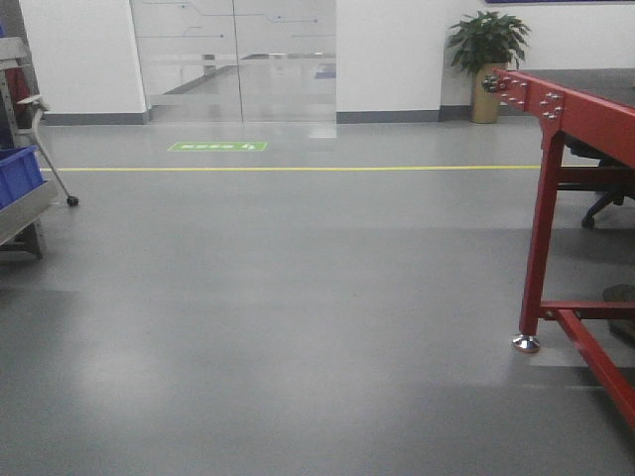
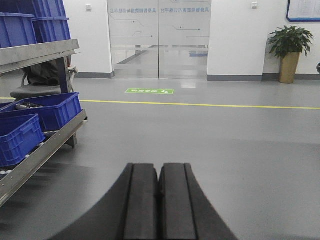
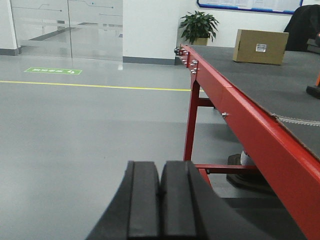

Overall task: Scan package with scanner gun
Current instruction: 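Drive the base forward and turn toward the red conveyor table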

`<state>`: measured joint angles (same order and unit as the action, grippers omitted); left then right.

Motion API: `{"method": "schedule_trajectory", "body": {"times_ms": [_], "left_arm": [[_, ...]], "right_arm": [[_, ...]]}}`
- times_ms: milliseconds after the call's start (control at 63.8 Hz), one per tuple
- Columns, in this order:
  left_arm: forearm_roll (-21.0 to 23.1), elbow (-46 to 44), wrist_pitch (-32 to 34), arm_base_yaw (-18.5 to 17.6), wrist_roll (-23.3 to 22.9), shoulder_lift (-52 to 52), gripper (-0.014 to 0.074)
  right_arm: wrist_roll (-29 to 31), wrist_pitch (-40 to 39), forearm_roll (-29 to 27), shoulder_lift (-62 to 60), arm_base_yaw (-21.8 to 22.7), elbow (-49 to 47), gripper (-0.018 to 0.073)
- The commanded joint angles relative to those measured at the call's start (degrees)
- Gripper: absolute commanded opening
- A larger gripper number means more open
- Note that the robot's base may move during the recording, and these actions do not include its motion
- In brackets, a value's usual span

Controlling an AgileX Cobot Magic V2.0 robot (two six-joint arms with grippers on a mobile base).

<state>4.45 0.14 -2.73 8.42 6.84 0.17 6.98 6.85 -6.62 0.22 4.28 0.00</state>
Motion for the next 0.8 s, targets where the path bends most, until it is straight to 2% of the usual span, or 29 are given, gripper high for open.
{"method": "schedule_trajectory", "body": {"times_ms": [0,361,784], "left_arm": [[0.29,-0.14,1.07,-0.22,-0.04,-0.17,-0.0111],[0.29,-0.14,1.11,-1.41,-0.04,-0.17,-0.0111],[0.29,-0.14,1.11,-0.78,-0.04,-0.17,-0.0111]], "right_arm": [[0.14,-1.31,0.4,-0.22,0.07,0.0,-0.0153],[0.14,-1.31,0.4,-0.22,0.07,0.0,-0.0153],[0.14,-1.31,0.4,-0.22,0.85,0.0,-0.0153]]}}
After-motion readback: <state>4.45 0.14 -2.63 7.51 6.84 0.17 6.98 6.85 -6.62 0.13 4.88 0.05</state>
